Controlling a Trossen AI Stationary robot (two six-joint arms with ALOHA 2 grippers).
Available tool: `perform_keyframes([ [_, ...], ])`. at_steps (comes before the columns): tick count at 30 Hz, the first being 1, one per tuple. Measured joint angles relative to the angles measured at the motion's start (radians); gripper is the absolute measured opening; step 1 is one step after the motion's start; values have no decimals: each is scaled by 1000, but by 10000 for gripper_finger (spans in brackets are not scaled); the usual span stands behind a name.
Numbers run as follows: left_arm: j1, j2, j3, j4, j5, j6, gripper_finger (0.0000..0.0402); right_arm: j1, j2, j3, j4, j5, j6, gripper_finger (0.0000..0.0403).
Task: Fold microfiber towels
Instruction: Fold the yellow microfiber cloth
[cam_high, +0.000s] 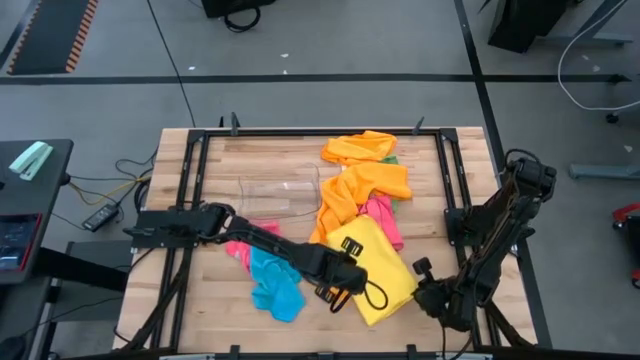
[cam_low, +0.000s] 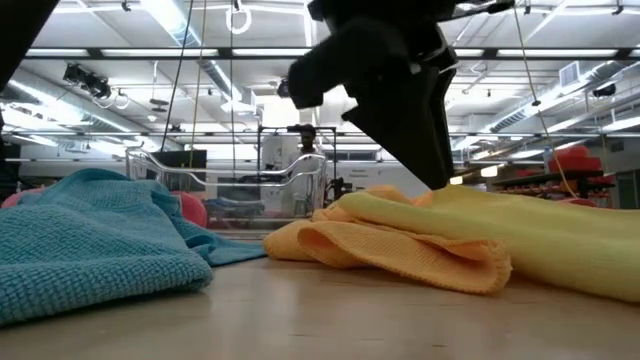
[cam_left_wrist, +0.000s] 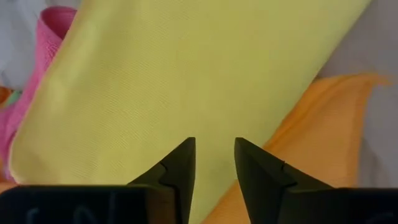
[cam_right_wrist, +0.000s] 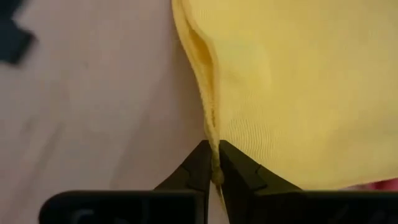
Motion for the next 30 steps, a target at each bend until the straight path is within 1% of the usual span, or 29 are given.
perform_keyframes([
  [3,-28,0,0,1,-2,-43,132,-32,-15,50,-29,3,17,36],
  [8,-81,0,0,-11,-2,-122,148,-107,-17,151,-129,8,61,36],
  [14,-129,4,1,-15,-2,-248,168,-200,-17,241,-154,7,25,36],
  [17,-144,17,1,-14,-36,-258,178,-246,-17,249,-156,-1,26,36],
  [23,-155,74,1,81,-128,-204,194,-326,-17,216,-158,-14,52,36],
  [26,-159,75,1,112,-175,-208,193,-363,-17,205,-155,-13,73,36],
  [30,-157,75,1,94,-184,-250,186,-411,-17,186,-148,-12,78,36],
])
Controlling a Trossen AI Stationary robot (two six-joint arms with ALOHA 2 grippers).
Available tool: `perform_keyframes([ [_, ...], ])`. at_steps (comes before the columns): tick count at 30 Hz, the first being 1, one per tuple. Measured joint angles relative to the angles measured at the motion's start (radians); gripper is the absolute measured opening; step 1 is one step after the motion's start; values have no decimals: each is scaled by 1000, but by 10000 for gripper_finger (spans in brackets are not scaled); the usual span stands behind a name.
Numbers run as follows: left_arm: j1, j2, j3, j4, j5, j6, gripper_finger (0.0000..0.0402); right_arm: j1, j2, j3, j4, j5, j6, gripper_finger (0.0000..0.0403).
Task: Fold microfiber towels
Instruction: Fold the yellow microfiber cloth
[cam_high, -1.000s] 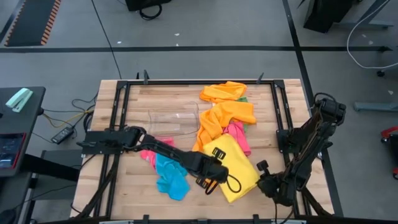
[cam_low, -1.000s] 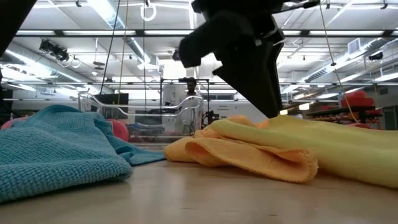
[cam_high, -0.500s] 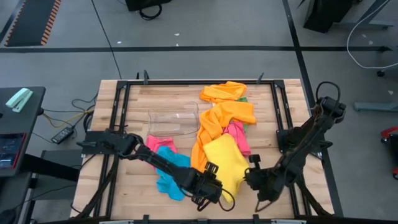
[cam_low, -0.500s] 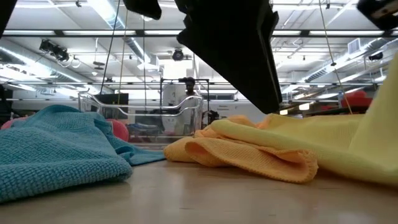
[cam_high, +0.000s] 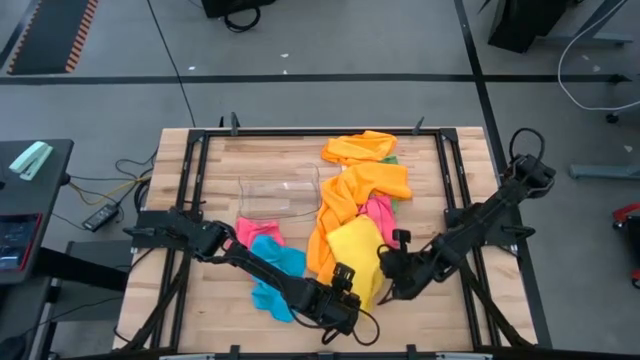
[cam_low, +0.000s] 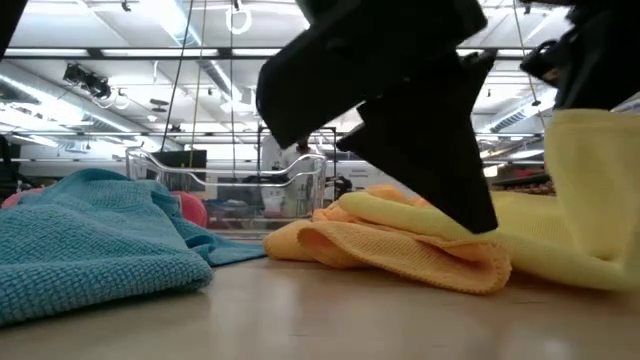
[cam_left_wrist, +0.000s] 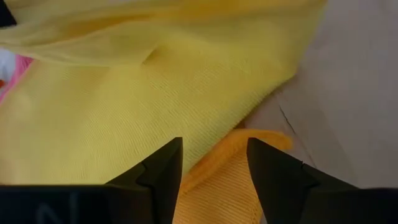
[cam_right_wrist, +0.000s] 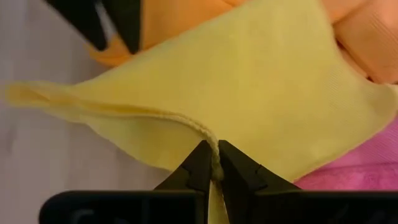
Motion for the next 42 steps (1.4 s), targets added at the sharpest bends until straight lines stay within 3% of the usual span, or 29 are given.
perform_keyframes([
  [11,-27,-9,0,-154,-61,-39,164,-91,0,-107,71,-12,11,36],
  [23,-37,-9,-1,-146,-131,18,139,-199,0,-121,86,-16,-52,37],
  [32,-36,-9,-1,-159,-132,17,134,-205,0,-121,67,-49,-39,39],
  [42,-36,-9,-1,-195,-146,16,126,-196,0,-121,-17,-76,29,114],
])
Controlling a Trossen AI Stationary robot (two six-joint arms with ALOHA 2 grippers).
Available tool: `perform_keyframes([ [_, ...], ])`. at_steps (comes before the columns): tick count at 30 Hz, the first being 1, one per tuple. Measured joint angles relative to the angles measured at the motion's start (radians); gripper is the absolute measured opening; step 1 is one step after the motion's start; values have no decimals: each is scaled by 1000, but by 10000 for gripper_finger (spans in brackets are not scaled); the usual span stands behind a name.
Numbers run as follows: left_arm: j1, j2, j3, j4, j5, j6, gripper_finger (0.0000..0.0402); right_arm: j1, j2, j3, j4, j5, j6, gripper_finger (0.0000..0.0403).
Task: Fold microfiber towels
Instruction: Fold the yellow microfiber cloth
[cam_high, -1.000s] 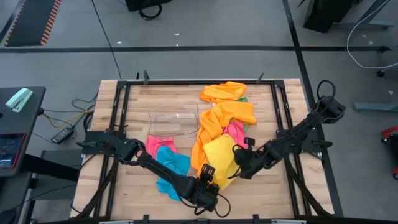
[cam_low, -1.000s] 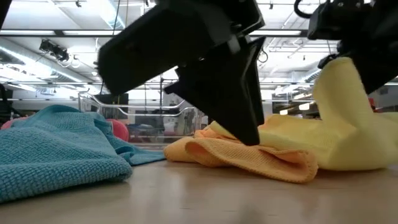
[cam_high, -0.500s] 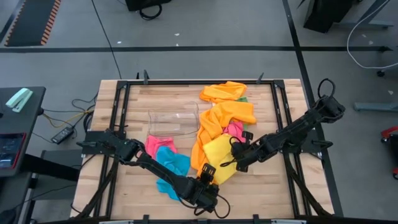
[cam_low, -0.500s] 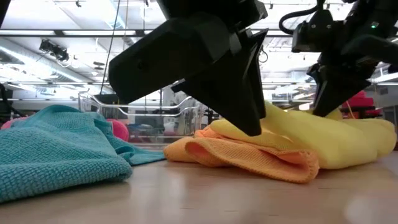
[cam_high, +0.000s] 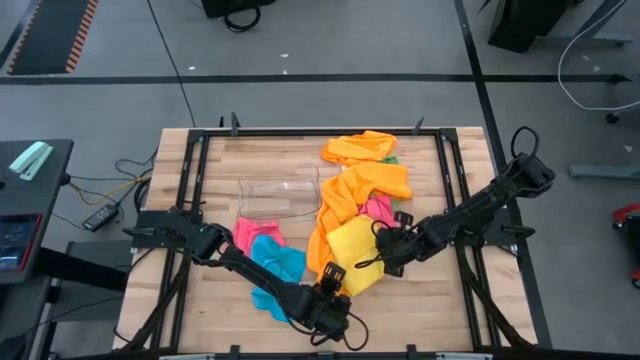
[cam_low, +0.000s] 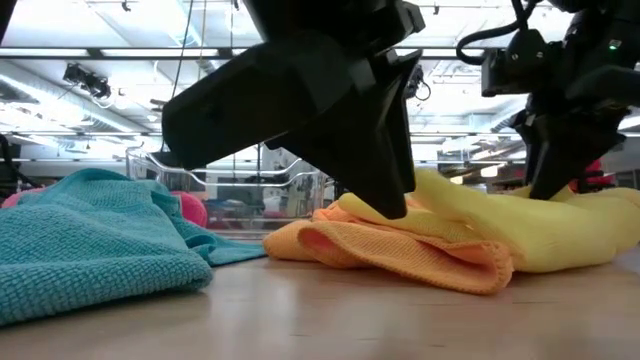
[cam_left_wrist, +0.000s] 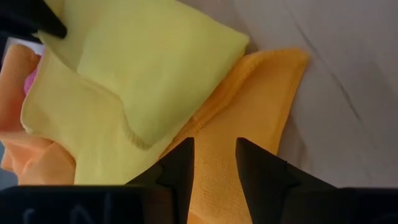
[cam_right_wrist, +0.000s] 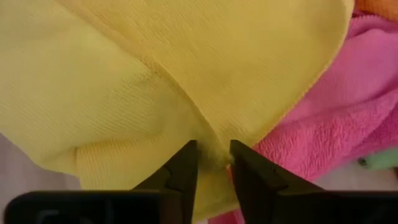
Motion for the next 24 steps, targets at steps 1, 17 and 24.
perform_keyframes([
  [1,2,0,0,-8,-4,0,126,1,0,0,1,1,0,122],
  [17,6,0,1,-17,-10,-17,111,8,-91,48,-77,9,-62,189],
  [24,-2,-4,2,62,-11,45,110,114,-177,21,8,11,-155,187],
])
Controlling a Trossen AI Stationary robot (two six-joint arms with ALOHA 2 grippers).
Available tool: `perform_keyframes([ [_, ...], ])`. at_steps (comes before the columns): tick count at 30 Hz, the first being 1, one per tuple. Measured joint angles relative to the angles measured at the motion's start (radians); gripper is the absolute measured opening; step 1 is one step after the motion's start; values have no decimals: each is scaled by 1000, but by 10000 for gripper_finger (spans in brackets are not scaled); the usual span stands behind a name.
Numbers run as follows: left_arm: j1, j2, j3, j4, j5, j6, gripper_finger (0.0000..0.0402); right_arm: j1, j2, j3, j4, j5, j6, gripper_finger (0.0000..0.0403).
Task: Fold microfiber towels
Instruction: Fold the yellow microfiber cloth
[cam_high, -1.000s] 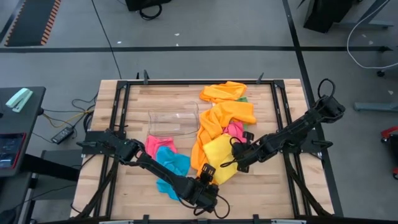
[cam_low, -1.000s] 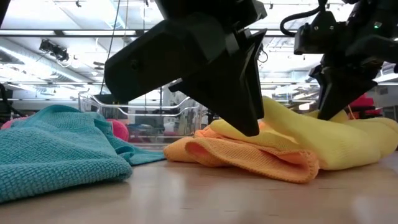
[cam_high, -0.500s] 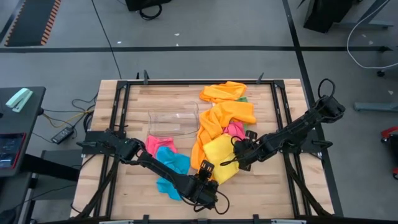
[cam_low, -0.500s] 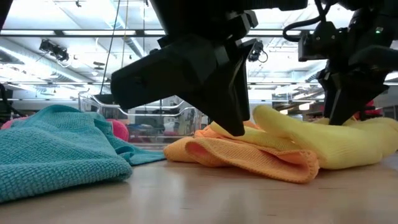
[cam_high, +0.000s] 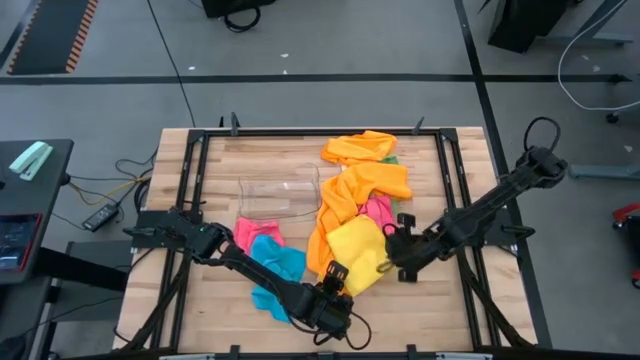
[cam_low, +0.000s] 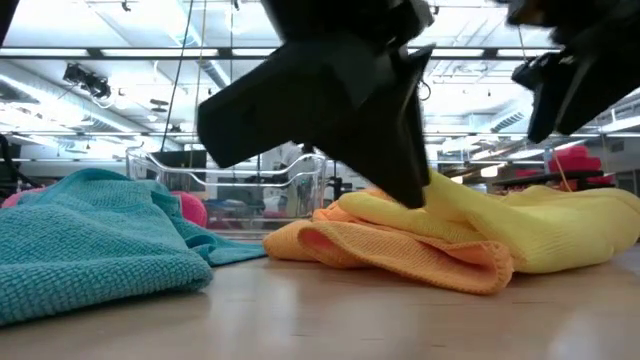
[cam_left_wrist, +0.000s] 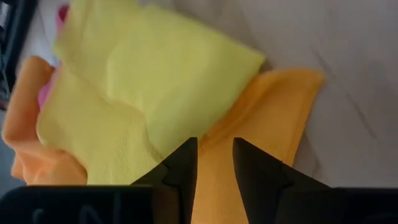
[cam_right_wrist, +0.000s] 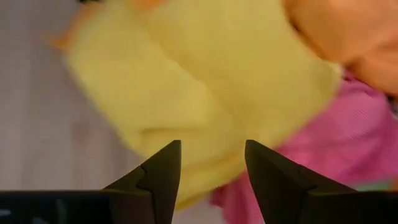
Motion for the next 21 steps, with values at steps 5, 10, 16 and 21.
perform_keyframes([
  [5,-8,-15,0,107,1,72,105,85,0,-55,158,4,-69,186],
  [10,34,-17,2,183,3,59,98,109,27,-122,271,32,-87,186],
  [16,106,-10,2,49,87,-55,88,97,57,-184,360,58,-137,186],
  [21,138,-10,-3,-52,105,-103,78,49,109,-209,363,78,-138,186],
])
